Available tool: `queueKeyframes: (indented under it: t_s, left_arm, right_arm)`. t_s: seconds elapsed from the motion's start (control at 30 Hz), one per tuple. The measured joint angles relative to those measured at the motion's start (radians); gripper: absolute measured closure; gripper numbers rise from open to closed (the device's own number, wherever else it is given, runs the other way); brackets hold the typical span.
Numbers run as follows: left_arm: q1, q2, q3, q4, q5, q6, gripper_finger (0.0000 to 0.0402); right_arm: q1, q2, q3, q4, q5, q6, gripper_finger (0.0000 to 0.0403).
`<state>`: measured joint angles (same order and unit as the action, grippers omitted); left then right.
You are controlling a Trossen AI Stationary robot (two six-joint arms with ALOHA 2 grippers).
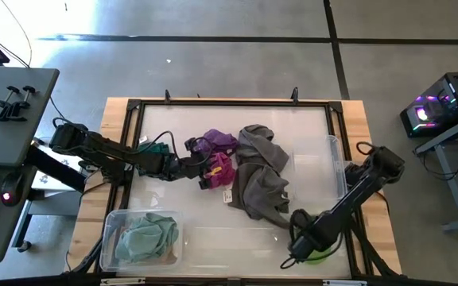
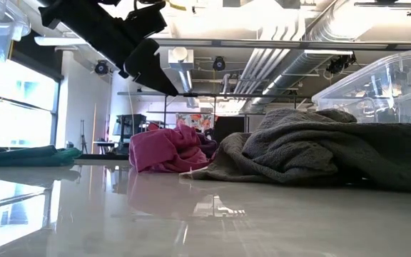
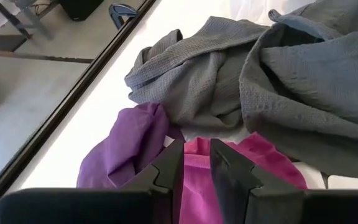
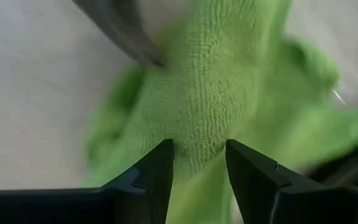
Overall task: Sort microfiber towel by color & place in baskets
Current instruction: Put the green microfiber towel into the bottom transparent bin
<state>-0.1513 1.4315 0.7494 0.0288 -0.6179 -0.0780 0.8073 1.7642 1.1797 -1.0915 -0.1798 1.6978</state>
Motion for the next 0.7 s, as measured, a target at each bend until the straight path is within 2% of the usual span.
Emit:
queueKeyframes:
  t_s: [0.07, 0.23, 0.3, 0.47, 0.6, 0.7]
  left_arm:
    - [0.0, 0.0, 0.0, 0.0, 0.004, -0.019, 0.0335]
    - [-0.013, 0.0, 0.0, 0.0, 0.004, -0.024, 0.0335]
    - [-0.021, 0.0, 0.0, -0.001, 0.004, -0.029, 0.0335]
    - [-0.043, 0.0, 0.0, 0.0, 0.004, -0.031, 0.0335]
    - [-0.053, 0.0, 0.0, 0.0, 0.004, -0.015, 0.0335]
    - [-0.053, 0.0, 0.0, 0.003, 0.004, -0.014, 0.0335]
  right_arm:
    - [0.009, 0.006, 0.0, 0.014, -0.03, -0.016, 0.0257]
    - [0.028, 0.009, 0.0, 0.115, 0.101, -0.053, 0.027]
    - [0.036, 0.011, 0.0, 0.124, 0.123, -0.049, 0.028]
    - [0.1, 0.034, -0.005, 0.108, 0.125, -0.055, 0.0323]
    - [0.149, 0.034, -0.077, 0.211, 0.132, -0.04, 0.0366]
    - [0.17, 0.03, -0.111, 0.327, 0.221, -0.086, 0.0396]
